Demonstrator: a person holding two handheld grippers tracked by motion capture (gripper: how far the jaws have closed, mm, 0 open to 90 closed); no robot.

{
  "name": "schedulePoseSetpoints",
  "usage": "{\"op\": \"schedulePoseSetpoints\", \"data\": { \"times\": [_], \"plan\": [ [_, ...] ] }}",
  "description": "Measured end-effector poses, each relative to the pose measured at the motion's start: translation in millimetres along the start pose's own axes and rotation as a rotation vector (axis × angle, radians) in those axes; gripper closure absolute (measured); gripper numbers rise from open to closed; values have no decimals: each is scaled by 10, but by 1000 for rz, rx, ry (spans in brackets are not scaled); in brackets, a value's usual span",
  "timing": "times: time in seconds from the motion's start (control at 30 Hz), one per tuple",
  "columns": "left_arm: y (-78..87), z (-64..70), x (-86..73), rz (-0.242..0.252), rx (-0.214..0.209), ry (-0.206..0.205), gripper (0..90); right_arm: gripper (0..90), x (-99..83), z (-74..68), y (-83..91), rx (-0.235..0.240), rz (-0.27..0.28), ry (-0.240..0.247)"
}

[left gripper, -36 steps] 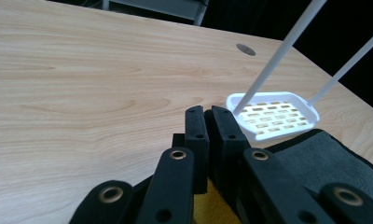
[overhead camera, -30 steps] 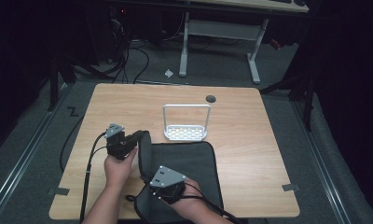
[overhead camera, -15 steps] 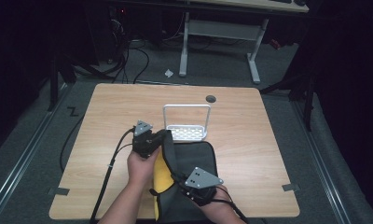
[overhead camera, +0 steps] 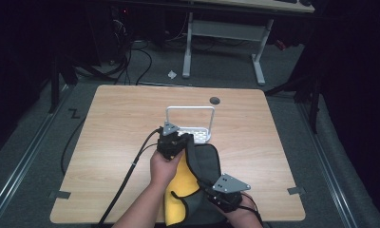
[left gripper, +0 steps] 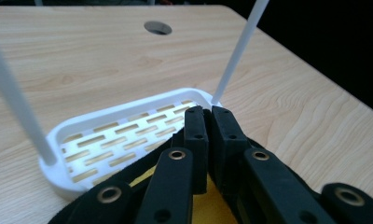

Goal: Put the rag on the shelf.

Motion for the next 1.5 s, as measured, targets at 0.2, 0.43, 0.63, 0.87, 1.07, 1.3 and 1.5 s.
{"op": "schedulePoseSetpoints", "data": {
  "times": [0.2, 0.43, 0.63, 0.87, 1.07, 1.3, 1.5],
  "plan": [
    [-143, 116, 5, -27, -13, 0, 851, 819, -118, 113, 114, -27, -18, -19],
    [-375, 247, -54, -83, -20, -31, 813, 722, -315, 243, 133, -59, -72, -47],
    [-540, 411, -62, -80, -78, -7, 665, 660, -333, 362, 211, -110, -39, -89],
    [-548, 530, -32, -77, -131, -9, 595, 698, -332, 365, 210, -119, -37, -60],
    [-355, 431, -96, -98, -119, -41, 631, 841, -243, 183, 10, -9, -99, -42],
    [328, 46, -655, -194, -17, -101, 789, 900, -171, -32, -372, 38, -246, 61],
    [359, -33, -832, -240, 24, -151, 789, 900, -432, 63, -115, 8, -290, 21]
  ]
}}
Point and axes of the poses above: each handheld gripper's, and its own axes: y roughly backward along the jaws, x roughly out of its top, z roughly to its right, the point moved 4 cm from there along -y, roughly forward along the jaws
